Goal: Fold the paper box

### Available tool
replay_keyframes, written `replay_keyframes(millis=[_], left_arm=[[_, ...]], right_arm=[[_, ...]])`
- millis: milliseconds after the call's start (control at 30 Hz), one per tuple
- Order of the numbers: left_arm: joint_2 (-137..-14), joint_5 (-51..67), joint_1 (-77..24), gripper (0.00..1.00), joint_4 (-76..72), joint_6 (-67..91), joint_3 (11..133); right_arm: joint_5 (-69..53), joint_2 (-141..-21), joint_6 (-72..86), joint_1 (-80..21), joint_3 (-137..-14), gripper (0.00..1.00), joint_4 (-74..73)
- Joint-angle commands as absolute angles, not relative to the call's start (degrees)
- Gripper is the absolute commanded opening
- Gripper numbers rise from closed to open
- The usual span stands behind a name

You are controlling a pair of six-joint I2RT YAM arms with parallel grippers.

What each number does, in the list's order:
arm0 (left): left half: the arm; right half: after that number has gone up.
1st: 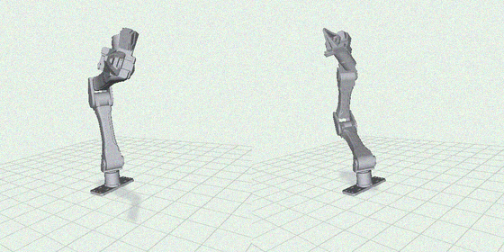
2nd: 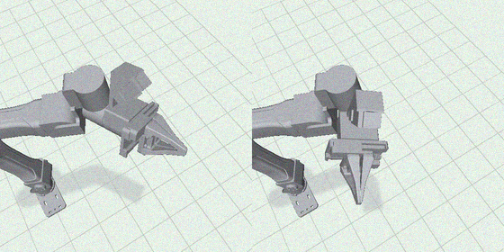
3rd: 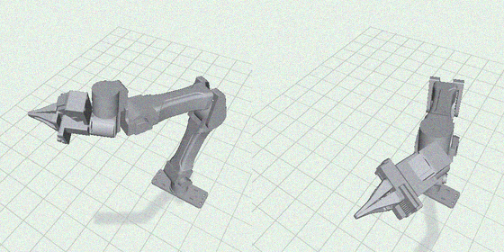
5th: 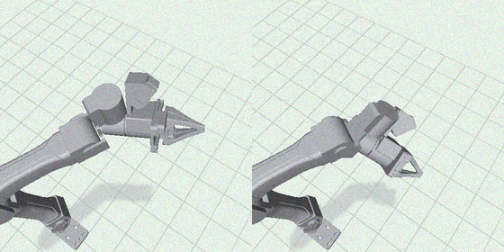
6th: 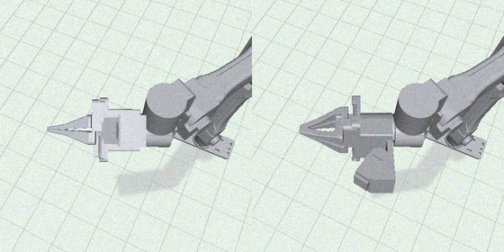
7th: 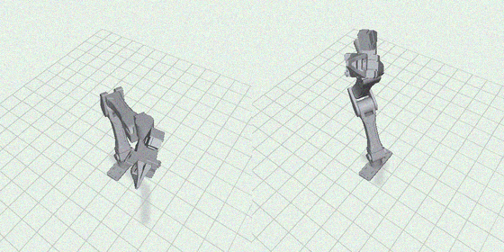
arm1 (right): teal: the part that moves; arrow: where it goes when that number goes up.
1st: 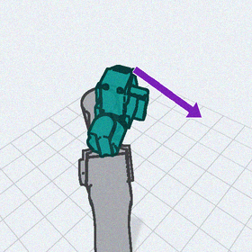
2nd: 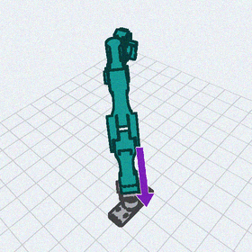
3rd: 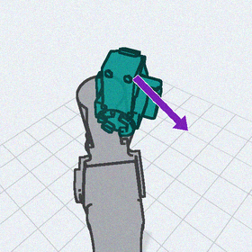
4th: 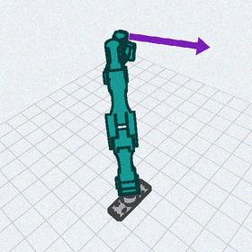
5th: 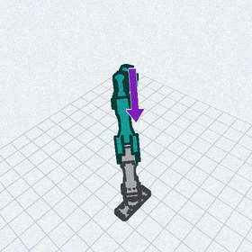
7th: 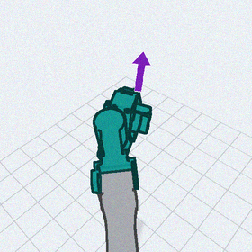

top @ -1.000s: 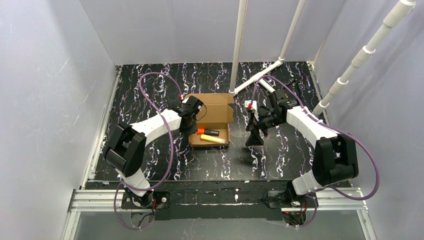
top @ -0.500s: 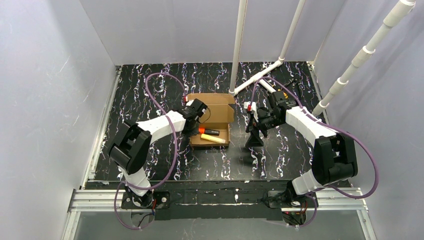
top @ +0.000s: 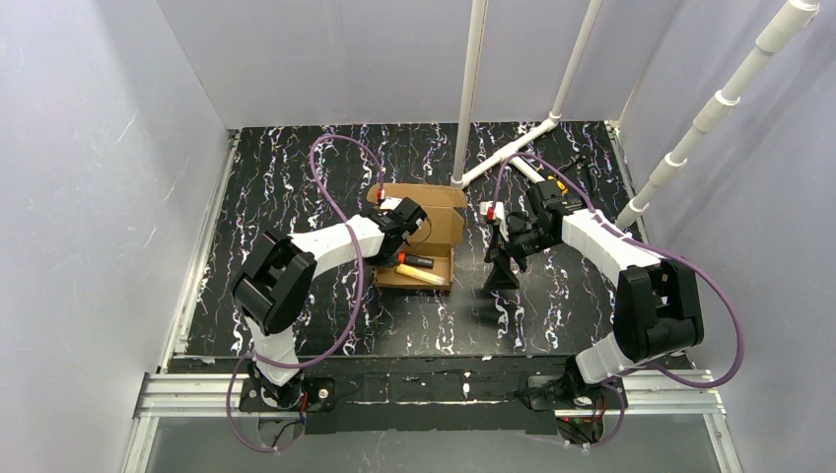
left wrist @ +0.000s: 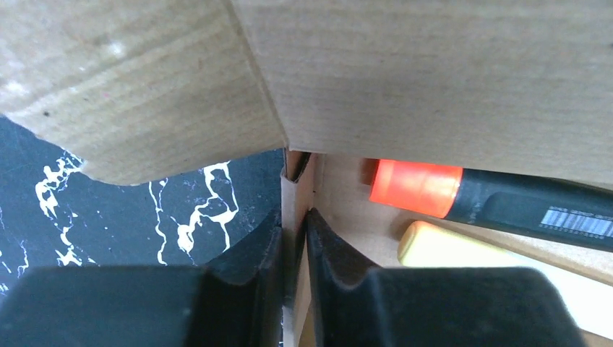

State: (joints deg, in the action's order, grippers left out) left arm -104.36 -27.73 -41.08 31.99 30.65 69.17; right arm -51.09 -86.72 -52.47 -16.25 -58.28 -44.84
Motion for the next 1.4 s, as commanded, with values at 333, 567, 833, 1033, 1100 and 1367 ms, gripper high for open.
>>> replay_keyframes(millis=[333,567,833,1033,1100,1367], left_arm=[[-96.37,-24.74,-40.16,0.28,36.08,32.85,69.29],[-94.63,-24.58,-39.63,0.36,37.11,32.70,69.21],[-97.67,-22.62,-37.59,0.35,34.27,30.51,68.81],[-101.98,-22.03,-37.20,0.29,33.38,29.71,70.14],[-102.70,-21.77,-37.20,0.25,32.96,29.63,69.88],[-101.34,-20.51,-37.23,0.20,31.92,30.03,68.37]], right_arm=[[-50.93,-87.45,-52.82,-16.58,-57.76,0.98,-44.50],[-50.81,-87.48,-52.95,-16.61,-57.83,0.98,-44.56],[-50.80,-87.71,-53.13,-16.61,-58.01,0.98,-44.82],[-50.66,-87.73,-53.24,-16.61,-57.92,0.98,-44.82],[-50.63,-87.81,-53.23,-16.61,-57.92,0.98,-44.95],[-50.37,-88.06,-55.87,-16.61,-58.30,0.98,-47.21]])
